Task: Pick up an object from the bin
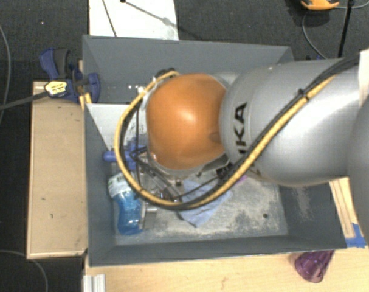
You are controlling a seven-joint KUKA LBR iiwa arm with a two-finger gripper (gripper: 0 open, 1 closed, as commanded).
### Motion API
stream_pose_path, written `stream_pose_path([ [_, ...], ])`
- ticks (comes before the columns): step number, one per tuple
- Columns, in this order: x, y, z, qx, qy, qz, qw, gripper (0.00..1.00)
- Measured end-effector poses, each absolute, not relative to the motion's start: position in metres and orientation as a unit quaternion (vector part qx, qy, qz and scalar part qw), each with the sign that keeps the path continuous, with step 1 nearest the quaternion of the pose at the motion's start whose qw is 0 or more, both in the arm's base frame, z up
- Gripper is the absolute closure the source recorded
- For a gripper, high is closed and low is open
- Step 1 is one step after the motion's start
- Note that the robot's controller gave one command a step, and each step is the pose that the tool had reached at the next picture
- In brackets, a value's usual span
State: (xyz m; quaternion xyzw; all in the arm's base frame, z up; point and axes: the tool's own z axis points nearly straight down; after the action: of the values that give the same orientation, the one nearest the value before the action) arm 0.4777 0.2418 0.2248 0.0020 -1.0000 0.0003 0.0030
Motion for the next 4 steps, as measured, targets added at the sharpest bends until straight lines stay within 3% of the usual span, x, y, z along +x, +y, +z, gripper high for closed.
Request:
stream_pose_path([
  [1, 0.48, 0.24, 0.229, -0.001, -1.0, -0.001, -0.001, 0.0],
  [2, 0.5, 0.245, 0.169, 0.069, -0.998, -0.001, -0.001, 0.0],
  [3, 0.508, 0.245, 0.122, 0.283, -0.959, 0.0, -0.001, 0.0],
  [4, 0.553, 0.253, 0.073, 0.336, -0.942, -0.004, -0.003, 0.0],
])
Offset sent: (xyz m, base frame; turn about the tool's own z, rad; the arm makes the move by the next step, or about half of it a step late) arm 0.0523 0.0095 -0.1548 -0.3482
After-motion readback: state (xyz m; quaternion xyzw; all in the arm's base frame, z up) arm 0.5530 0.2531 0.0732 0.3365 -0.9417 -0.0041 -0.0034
